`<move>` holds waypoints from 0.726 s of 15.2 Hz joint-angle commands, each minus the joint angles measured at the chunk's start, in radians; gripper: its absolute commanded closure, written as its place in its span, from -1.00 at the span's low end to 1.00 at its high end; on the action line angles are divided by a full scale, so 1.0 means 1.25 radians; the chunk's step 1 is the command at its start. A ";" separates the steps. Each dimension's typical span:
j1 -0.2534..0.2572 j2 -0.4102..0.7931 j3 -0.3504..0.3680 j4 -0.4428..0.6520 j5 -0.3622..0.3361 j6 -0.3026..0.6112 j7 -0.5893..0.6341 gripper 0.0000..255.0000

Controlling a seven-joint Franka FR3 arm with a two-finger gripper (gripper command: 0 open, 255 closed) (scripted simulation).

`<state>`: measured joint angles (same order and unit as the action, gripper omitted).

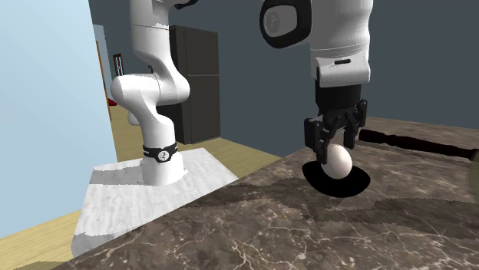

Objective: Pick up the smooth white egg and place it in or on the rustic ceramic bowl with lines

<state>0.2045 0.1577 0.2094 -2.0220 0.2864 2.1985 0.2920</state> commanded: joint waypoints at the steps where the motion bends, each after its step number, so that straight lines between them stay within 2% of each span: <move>1: 0.000 0.000 0.000 0.000 0.000 0.000 0.000 -1.00; 5: 0.000 0.000 0.000 0.000 0.000 0.000 0.000 -1.00; 9: -0.014 -0.044 -0.010 0.047 -0.004 -0.094 0.002 -1.00; 11: -0.014 -0.044 -0.010 0.047 -0.004 -0.094 0.002 -1.00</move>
<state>0.1874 0.1035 0.1975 -1.9666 0.2813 2.0870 0.2941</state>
